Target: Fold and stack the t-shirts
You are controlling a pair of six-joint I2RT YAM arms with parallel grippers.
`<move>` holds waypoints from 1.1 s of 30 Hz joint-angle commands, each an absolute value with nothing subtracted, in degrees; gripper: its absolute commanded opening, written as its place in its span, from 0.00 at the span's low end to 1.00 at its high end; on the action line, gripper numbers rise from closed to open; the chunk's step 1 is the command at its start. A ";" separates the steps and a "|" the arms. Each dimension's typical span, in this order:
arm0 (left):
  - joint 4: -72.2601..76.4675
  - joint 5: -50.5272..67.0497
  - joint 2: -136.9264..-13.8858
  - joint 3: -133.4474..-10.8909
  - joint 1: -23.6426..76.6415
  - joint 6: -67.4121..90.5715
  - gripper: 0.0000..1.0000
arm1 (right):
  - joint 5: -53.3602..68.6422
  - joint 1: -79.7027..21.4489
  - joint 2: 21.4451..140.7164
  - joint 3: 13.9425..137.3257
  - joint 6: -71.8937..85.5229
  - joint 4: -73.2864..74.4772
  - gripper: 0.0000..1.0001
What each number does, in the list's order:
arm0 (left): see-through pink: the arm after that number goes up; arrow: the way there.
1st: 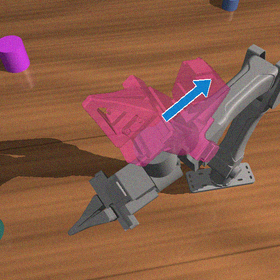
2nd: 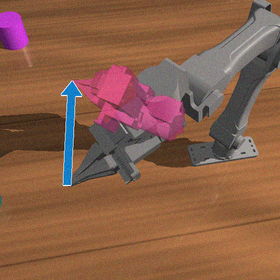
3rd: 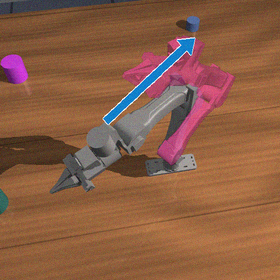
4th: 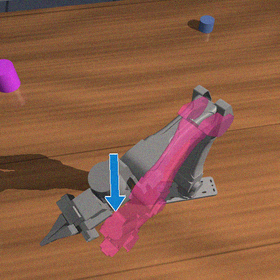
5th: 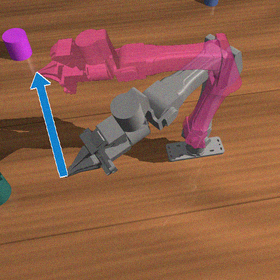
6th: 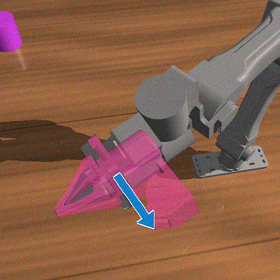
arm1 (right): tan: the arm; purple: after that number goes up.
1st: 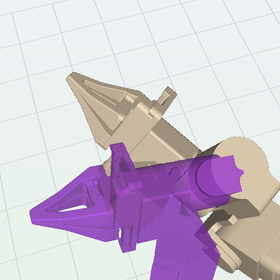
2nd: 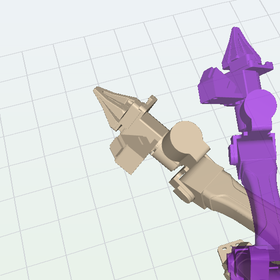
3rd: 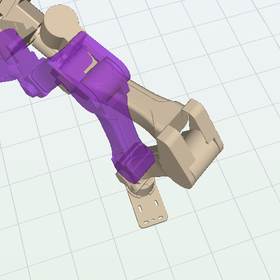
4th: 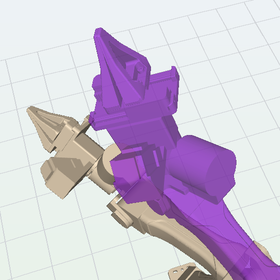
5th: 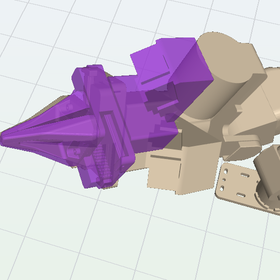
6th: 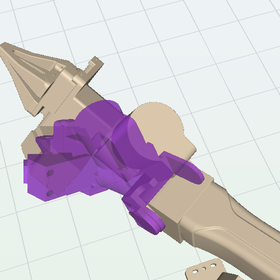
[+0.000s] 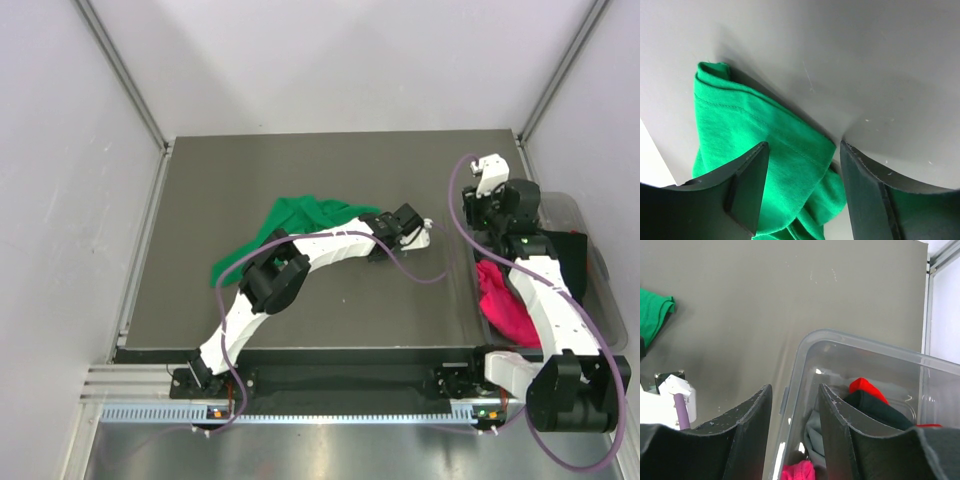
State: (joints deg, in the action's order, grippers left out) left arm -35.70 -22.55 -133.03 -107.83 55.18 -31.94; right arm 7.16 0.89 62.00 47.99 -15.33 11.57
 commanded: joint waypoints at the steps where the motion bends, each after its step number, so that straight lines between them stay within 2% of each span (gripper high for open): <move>1: -39.54 -23.20 -133.69 -109.95 55.19 -32.08 0.63 | 8.52 1.93 61.08 48.16 -14.85 9.23 0.42; 12: -42.37 -23.03 -133.33 -107.14 55.72 -31.47 0.59 | 9.58 2.02 62.93 49.48 -13.27 9.14 0.42; 18: -41.66 -22.41 -135.70 -110.47 55.81 -31.82 0.56 | 9.05 2.02 62.14 48.69 -13.53 9.23 0.43; 30: -42.71 -23.55 -137.02 -112.24 56.69 -32.08 0.37 | 9.49 2.11 61.87 48.08 -13.97 8.96 0.43; 33: -42.28 -24.08 -136.67 -111.88 56.78 -32.08 0.27 | 9.49 2.11 61.79 47.81 -14.06 8.53 0.43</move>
